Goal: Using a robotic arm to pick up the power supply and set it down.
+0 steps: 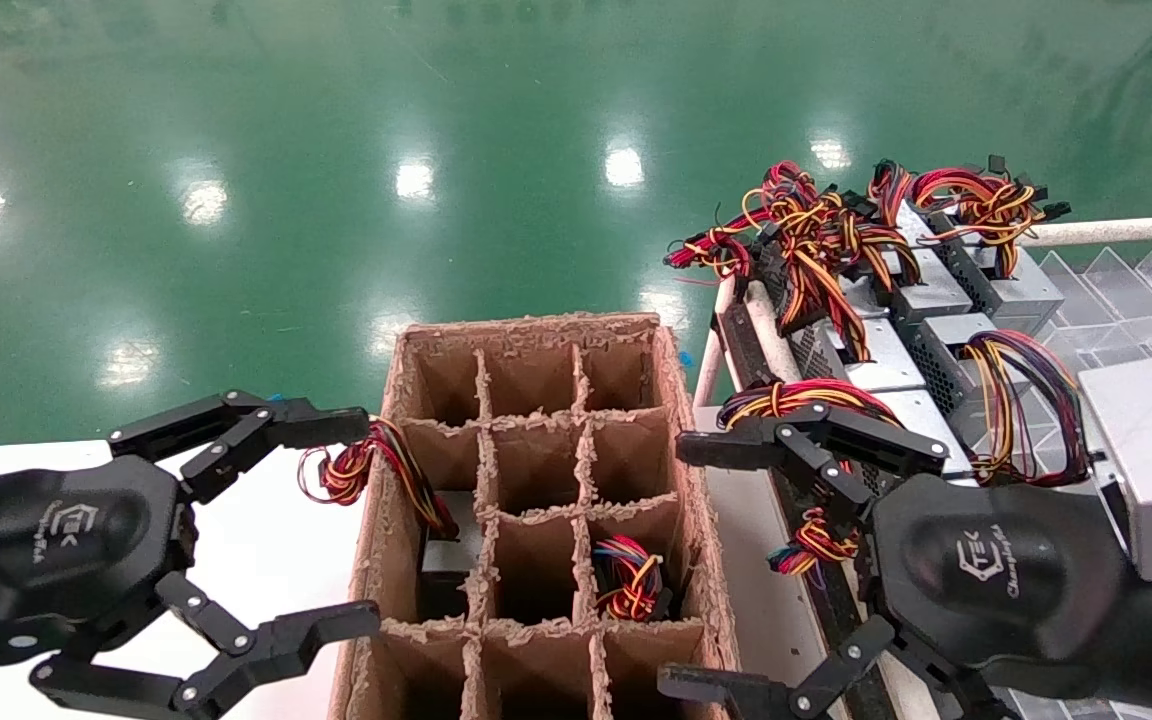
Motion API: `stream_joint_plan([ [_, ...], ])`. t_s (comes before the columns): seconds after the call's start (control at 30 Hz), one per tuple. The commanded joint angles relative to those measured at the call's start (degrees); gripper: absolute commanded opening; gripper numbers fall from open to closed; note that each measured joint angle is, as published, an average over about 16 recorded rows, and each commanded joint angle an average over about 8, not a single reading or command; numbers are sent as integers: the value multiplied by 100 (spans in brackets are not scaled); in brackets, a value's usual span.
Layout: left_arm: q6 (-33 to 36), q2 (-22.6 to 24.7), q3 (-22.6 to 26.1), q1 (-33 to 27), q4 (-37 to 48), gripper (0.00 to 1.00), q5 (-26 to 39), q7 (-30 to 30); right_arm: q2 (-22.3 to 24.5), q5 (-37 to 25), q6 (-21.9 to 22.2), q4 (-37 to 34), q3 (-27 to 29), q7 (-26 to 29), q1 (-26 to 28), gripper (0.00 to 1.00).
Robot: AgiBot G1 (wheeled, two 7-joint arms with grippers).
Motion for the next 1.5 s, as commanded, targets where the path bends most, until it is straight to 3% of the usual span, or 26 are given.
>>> stream_joint_plan([
  [0.03, 0, 0, 0, 0, 0, 100, 0, 0, 0, 0, 0, 0, 0, 0, 0, 100],
  [0.63, 0, 0, 0, 0, 0, 100, 0, 0, 0, 0, 0, 0, 0, 0, 0, 100],
  [0.67, 0, 0, 0, 0, 0, 93, 0, 0, 0, 0, 0, 0, 0, 0, 0, 100],
  [0.9, 0, 0, 0, 0, 0, 6, 0, 0, 0, 0, 0, 0, 0, 0, 0, 100],
  [0.93, 0, 0, 0, 0, 0, 0, 0, 0, -1, 0, 1, -1, 0, -1, 0, 100],
  [1.23, 0, 0, 0, 0, 0, 0, 0, 0, -364, -352, 10, -282, -192, -196, 310, 100],
  [1.5, 0, 0, 0, 0, 0, 0, 0, 0, -1197, -1231, -181, -1427, -704, -726, 1132, 100],
])
